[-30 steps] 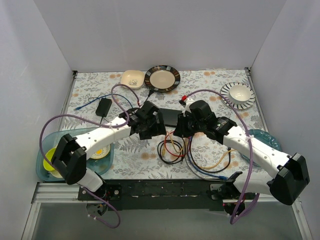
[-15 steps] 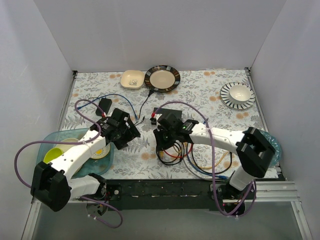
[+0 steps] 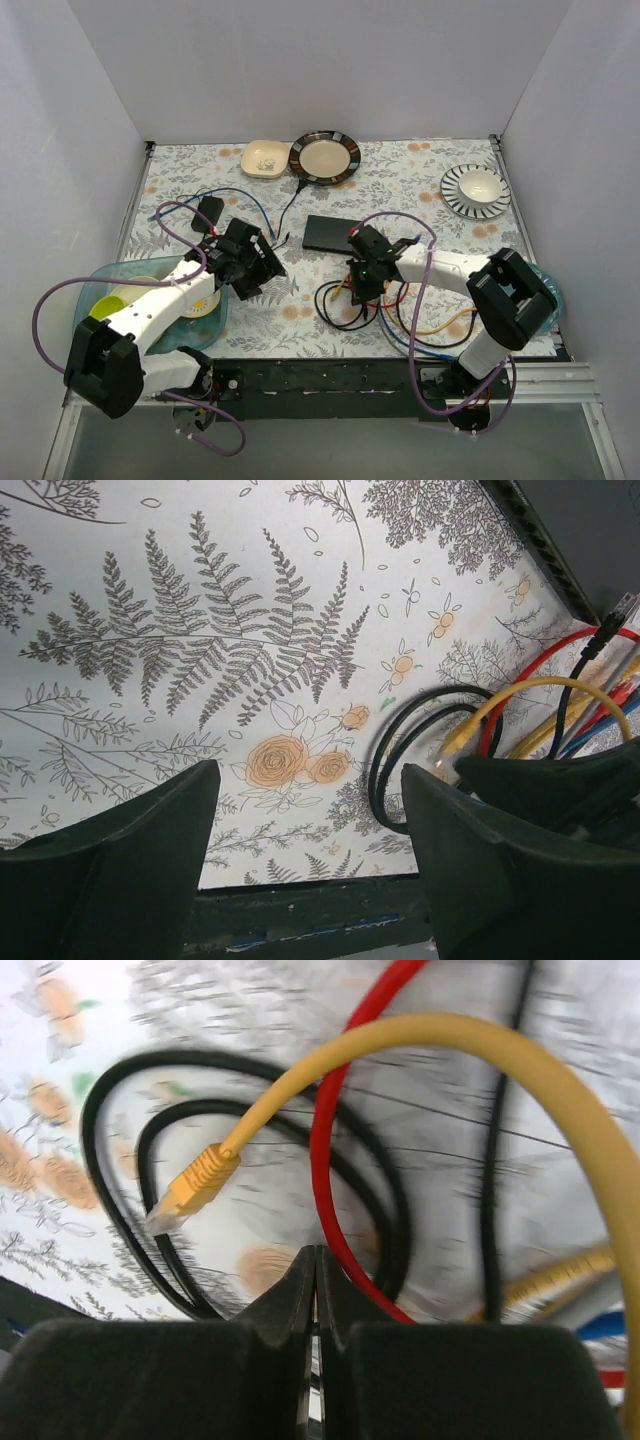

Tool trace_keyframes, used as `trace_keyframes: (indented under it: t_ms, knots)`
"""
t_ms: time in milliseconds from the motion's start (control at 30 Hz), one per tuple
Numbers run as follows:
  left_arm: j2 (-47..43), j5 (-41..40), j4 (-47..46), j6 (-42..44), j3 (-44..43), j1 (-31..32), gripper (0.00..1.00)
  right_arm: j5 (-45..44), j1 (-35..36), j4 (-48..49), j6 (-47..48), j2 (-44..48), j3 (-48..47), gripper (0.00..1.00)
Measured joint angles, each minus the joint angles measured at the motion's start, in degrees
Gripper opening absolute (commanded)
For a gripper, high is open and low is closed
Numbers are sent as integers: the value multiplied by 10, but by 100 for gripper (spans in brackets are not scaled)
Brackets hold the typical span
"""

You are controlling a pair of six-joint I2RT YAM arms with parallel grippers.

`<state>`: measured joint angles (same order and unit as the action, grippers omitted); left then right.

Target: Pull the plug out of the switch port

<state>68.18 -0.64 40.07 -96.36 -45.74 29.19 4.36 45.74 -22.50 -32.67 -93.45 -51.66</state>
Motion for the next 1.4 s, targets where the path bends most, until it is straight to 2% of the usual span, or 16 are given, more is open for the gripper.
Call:
trace_keyframes:
  t_ms: [300, 467, 633, 800, 900, 967, 1167, 1400]
  knots:
    - [39, 28, -34, 2, 0, 0, 72, -1, -214, -38, 7, 52, 48, 6]
    - [60, 31, -34, 10, -10, -2, 72, -45, -282, -73, 36, 49, 25, 6]
    - [64, 27, -32, 19, -46, -5, 72, -86, -251, -105, 51, 94, -28, 10]
    - [64, 25, -36, 23, -58, -6, 72, -89, -114, -90, 52, 156, -94, 9]
    - [68, 25, -41, 23, -58, -6, 72, -61, -45, -67, 40, 139, -93, 6]
    - [74, 26, -44, 23, -58, -6, 72, -43, -26, -52, 29, 110, -69, 4]
    - [88, 30, -46, 23, -57, -9, 72, -14, -32, -44, 3, 50, 29, 3]
    - [95, 32, -45, 23, -59, -22, 72, 38, -117, -14, -23, 34, 46, 2]
